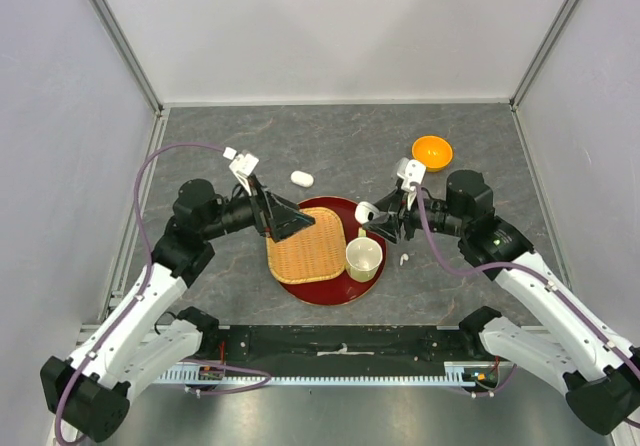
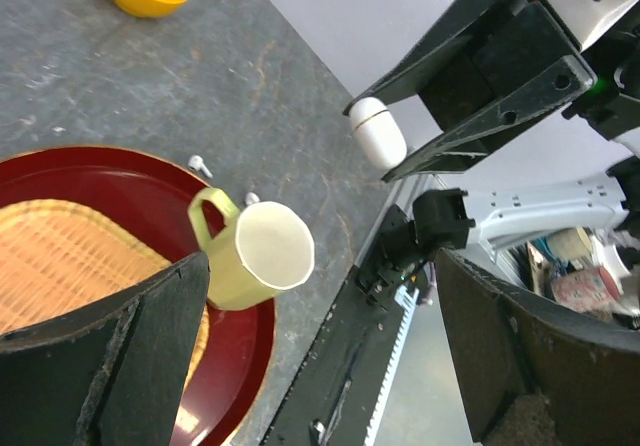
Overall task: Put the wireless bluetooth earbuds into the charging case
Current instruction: Pick up the charging case at the center of the board.
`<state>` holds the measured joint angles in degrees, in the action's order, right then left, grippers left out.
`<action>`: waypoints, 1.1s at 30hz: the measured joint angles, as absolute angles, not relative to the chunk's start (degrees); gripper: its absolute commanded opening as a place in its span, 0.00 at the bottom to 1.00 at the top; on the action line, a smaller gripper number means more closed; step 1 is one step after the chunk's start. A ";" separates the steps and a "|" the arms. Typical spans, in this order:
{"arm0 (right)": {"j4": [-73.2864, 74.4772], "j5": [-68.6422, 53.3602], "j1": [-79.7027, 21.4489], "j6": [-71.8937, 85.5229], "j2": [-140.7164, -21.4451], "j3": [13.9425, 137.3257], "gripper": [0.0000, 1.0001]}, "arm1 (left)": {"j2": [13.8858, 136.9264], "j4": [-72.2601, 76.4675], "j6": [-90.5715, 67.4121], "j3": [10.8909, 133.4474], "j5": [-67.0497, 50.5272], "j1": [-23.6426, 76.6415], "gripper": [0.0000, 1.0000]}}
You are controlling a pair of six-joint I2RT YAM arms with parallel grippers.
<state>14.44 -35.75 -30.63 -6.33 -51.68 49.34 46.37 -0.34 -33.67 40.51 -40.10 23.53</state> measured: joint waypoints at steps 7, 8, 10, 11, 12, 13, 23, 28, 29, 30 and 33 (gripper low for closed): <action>14.22 -32.12 -34.06 -8.86 -49.34 46.81 0.00 | 51.70 -0.25 -33.69 42.57 -34.02 32.29 0.99; 14.15 -31.73 -34.44 -8.91 -49.30 46.68 0.00 | 52.31 -0.10 -33.71 42.59 -33.10 33.23 0.98; 13.89 -30.94 -35.03 -8.99 -49.39 46.52 0.00 | 53.52 0.19 -33.89 42.72 -31.77 34.79 0.97; 13.82 -30.55 -35.40 -9.06 -49.52 46.52 0.00 | 54.33 0.32 -34.04 43.00 -31.18 35.59 0.96; 13.72 -30.15 -35.92 -9.08 -49.69 46.52 0.00 | 55.16 0.45 -34.22 43.42 -30.30 36.49 0.95; 13.61 -29.74 -36.51 -9.13 -49.95 46.52 0.00 | 56.14 0.64 -34.46 44.01 -29.65 37.34 0.94; 12.47 -26.22 -40.40 -9.37 -51.40 46.52 0.00 | 61.98 4.34 -37.08 46.57 -27.03 40.49 0.84; 11.29 -24.43 -41.85 -9.72 -51.40 46.50 0.00 | 64.77 4.91 -37.71 47.68 -27.27 42.04 0.80; 11.09 -24.16 -42.04 -9.78 -51.40 46.50 0.00 | 65.21 4.93 -37.76 47.90 -27.31 42.33 0.80; 10.90 -23.83 -42.33 -9.91 -51.40 46.50 0.00 | 65.82 4.93 -37.80 48.18 -27.33 42.70 0.79; 10.61 -23.14 -42.92 -10.17 -51.40 46.50 0.00 | 67.13 5.13 -38.09 48.64 -27.33 43.57 0.69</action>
